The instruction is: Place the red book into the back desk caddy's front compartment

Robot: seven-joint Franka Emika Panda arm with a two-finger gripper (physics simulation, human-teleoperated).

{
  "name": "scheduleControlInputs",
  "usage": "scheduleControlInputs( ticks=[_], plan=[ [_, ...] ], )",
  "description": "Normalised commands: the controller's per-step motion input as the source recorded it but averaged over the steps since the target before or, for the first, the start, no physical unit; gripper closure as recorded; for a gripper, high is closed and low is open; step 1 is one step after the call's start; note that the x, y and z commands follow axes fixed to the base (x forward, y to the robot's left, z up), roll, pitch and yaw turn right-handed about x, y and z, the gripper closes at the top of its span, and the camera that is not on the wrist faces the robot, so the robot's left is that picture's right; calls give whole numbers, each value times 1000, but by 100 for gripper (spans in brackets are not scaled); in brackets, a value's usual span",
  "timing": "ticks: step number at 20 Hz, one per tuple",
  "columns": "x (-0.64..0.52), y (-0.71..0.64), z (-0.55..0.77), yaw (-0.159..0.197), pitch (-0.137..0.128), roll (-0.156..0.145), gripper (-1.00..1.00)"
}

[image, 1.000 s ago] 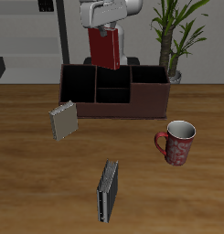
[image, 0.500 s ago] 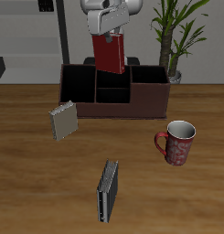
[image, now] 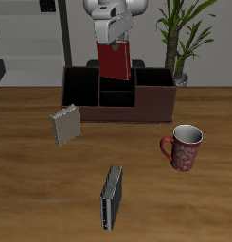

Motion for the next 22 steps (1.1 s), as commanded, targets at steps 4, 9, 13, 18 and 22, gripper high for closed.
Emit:
scheduleControlInputs(
  ticks=[4, 9, 13, 18, 22],
  plan=[
    [-48, -55, -166, 153, 57, 0, 100],
    [10, -77, 28, 96, 12, -17, 100],
    [102, -115, -1, 127, 3, -36, 100],
    [87, -69, -26, 101, 0, -4, 100],
    [131, -31, -37, 108, -12, 17, 100]
  ],
)
